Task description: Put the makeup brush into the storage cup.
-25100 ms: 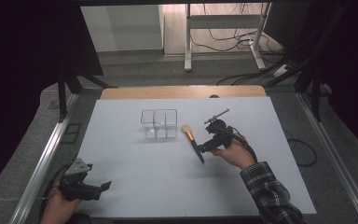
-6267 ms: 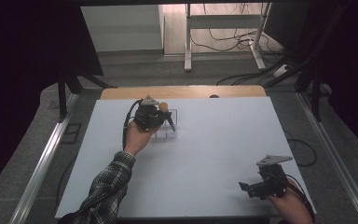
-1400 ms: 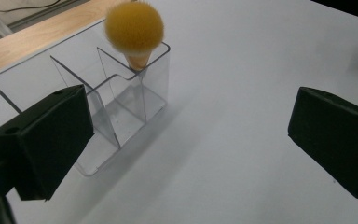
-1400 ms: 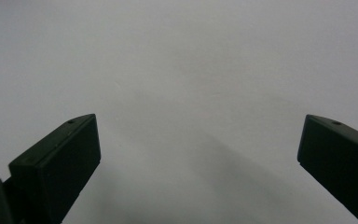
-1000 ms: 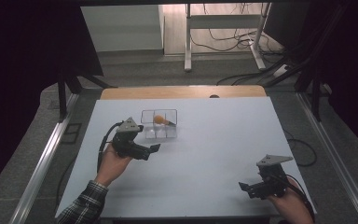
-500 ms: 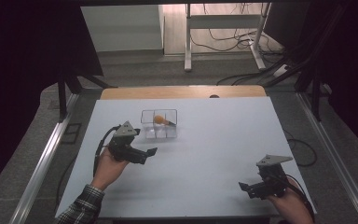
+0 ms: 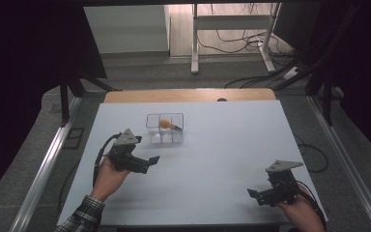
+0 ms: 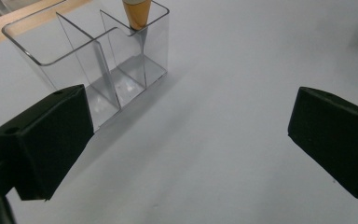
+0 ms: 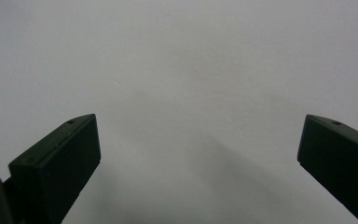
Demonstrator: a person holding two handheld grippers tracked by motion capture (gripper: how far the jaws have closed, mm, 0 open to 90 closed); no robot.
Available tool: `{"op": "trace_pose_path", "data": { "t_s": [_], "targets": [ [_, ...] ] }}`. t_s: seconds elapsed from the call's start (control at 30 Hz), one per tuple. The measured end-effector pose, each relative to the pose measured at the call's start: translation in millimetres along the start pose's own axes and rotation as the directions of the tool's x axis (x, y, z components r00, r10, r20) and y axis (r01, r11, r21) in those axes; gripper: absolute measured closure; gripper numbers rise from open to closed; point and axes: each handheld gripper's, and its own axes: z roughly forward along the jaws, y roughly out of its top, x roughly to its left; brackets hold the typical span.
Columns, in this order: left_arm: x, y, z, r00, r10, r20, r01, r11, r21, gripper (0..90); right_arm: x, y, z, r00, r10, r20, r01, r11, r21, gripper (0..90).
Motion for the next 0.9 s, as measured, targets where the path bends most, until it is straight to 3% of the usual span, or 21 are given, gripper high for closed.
{"op": "trace_pose_path", "data": {
  "t_s": [0.9],
  "targets": [
    [-3.2,-19.3,-21.3,0.9995,-0.027,-0.018,0.027,0.9996,-0.005,0.5,-0.4,0.2,0.2,1.0000,-0.002,-0.003,0.002,1.000,0.002,0.0]
  ]
}}
